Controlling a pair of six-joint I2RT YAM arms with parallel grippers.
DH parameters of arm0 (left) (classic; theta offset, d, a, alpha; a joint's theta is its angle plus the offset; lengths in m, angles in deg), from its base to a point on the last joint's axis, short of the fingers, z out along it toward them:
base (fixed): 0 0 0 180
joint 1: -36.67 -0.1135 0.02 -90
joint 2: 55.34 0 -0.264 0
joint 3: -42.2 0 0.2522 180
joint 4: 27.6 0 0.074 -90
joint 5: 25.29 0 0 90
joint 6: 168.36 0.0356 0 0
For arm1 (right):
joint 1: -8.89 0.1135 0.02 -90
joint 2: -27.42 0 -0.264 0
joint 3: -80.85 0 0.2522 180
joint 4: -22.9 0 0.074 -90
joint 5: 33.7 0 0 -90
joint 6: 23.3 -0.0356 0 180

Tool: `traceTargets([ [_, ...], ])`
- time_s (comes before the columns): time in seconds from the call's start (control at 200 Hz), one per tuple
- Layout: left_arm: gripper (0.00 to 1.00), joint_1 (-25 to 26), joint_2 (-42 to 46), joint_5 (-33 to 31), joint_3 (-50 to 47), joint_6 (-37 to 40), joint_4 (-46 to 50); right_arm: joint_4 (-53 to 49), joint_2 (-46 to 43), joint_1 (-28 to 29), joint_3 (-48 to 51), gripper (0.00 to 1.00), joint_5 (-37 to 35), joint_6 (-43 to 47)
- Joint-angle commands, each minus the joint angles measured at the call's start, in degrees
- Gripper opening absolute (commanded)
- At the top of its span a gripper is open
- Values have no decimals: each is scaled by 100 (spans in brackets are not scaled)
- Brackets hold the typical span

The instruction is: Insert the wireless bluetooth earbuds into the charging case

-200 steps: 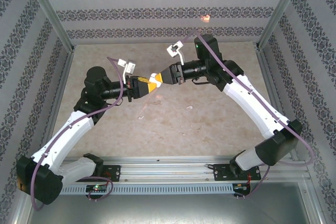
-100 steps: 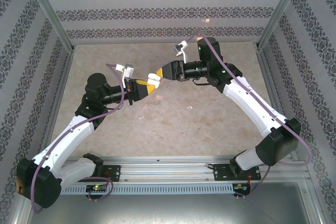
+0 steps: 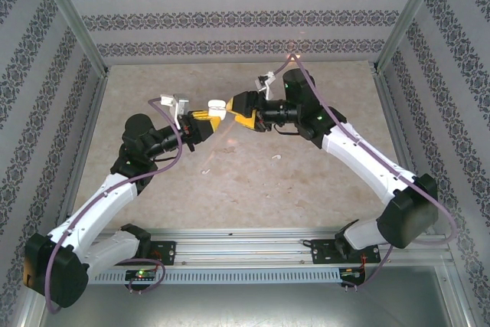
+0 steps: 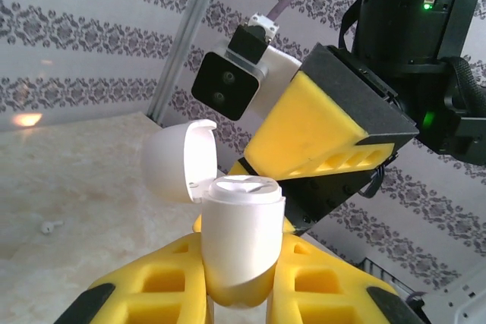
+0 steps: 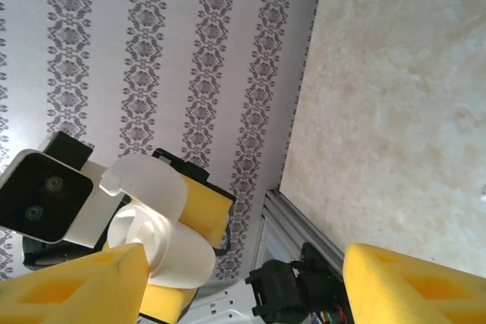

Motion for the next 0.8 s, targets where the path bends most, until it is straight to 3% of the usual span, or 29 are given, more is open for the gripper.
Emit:
traceTargets([
  [0.0,11,52,38,-12,19,203,-419,534,139,145,5,69,11,-493],
  [0.38,11,50,-102,-124,-73,89,-722,1184,216,263,153,69,-72,-1008],
  [0.799,11,55,-285,-187,3,7,-794,1960,560,426,188,54,110,-1569],
])
